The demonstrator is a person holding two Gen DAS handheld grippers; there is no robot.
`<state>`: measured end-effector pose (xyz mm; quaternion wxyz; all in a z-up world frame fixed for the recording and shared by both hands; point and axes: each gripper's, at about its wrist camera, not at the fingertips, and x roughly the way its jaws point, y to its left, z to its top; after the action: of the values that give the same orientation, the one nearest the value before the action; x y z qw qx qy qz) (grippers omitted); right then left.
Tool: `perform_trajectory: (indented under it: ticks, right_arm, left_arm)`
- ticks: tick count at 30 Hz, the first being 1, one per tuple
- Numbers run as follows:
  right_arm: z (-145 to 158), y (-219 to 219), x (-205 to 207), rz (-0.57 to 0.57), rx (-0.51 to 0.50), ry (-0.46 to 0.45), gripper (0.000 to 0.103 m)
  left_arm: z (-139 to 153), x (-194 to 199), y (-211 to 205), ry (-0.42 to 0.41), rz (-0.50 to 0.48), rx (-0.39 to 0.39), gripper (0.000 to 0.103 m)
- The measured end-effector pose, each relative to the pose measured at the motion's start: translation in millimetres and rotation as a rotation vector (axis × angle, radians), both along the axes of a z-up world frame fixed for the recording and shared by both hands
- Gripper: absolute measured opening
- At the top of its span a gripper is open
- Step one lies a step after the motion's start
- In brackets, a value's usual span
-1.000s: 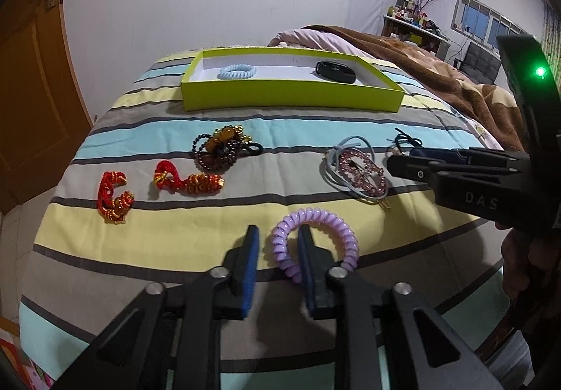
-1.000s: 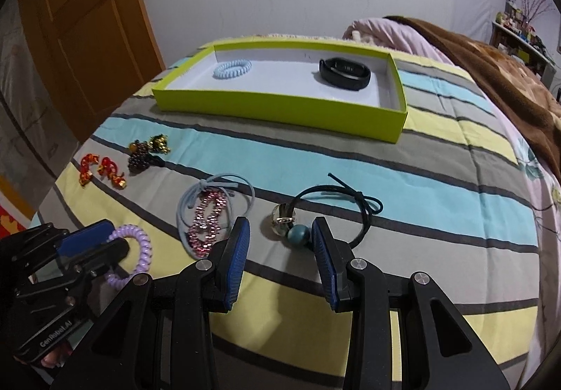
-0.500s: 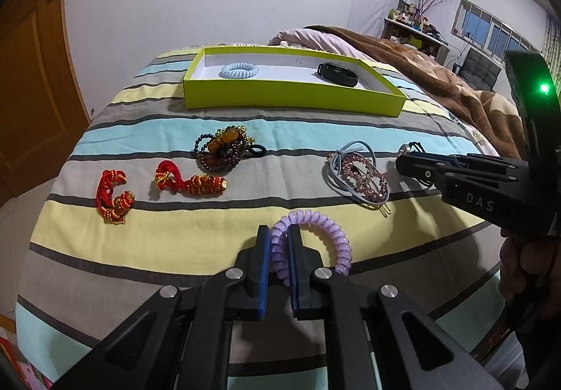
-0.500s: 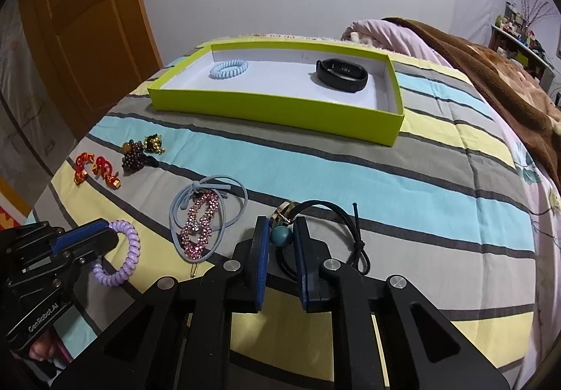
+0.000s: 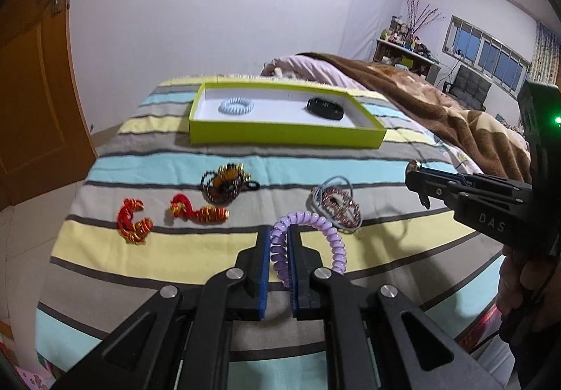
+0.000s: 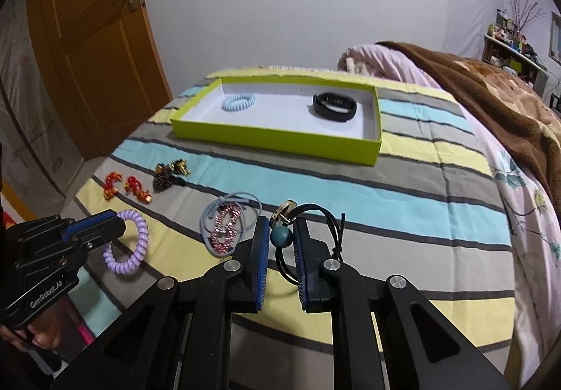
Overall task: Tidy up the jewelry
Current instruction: 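Carry the lavender coil and black hair tie into the green box with both tools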
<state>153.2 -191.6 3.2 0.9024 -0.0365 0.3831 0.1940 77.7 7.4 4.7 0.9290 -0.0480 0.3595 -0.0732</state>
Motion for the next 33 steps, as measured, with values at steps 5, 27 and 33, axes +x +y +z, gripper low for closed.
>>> perform_trajectory:
  ticks: [5,27,33]
  right_arm:
    - [14.7,-2.7,-8.0,-0.001,0.013,-0.034,0.014]
    - [41.0,3.4,0.8,0.008,0.008,-0.114,0.014]
    - [39.4,2.1,24.3,0.0,0.012,-0.111,0.014]
  left_arm:
    - [14.4,-3.5,-1.2,-0.035,-0.003,0.002,0.01]
    - [45.2,25.2,9.1,-0.121,0.032,0.011,0.01]
    - [48.6,53.4,11.8,-0.139,0.041,0.03,0.01]
